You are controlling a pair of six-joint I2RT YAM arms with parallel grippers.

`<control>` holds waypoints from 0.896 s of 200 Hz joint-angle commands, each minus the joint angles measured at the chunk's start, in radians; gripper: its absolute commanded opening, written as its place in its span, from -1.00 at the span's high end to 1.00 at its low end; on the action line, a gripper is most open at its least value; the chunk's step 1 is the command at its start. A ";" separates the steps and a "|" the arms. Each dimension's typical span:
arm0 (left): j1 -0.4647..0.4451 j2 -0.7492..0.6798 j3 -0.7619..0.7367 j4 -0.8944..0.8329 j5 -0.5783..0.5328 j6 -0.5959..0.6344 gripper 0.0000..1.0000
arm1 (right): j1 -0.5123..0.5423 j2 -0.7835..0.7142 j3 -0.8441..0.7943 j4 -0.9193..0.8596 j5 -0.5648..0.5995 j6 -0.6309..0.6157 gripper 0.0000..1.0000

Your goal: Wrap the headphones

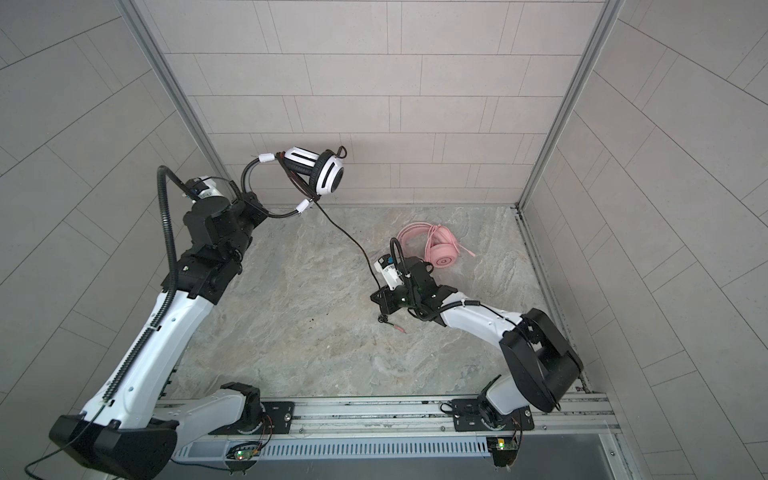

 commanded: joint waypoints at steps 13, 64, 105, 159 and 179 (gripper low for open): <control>0.011 0.075 -0.007 0.142 -0.239 0.118 1.00 | 0.083 -0.155 0.035 -0.254 0.232 -0.144 0.88; 0.010 0.155 -0.056 0.143 -0.118 0.169 1.00 | 0.086 -0.369 0.161 -0.385 0.375 -0.187 0.89; -0.038 0.169 -0.138 0.053 -0.026 0.183 1.00 | 0.087 -0.388 0.318 -0.417 0.414 -0.241 0.88; -0.285 0.187 -0.133 -0.137 0.040 0.429 1.00 | 0.055 -0.278 0.529 -0.452 0.424 -0.326 0.86; -0.330 0.166 -0.123 -0.214 0.200 0.523 1.00 | 0.024 -0.226 0.598 -0.484 0.416 -0.344 0.86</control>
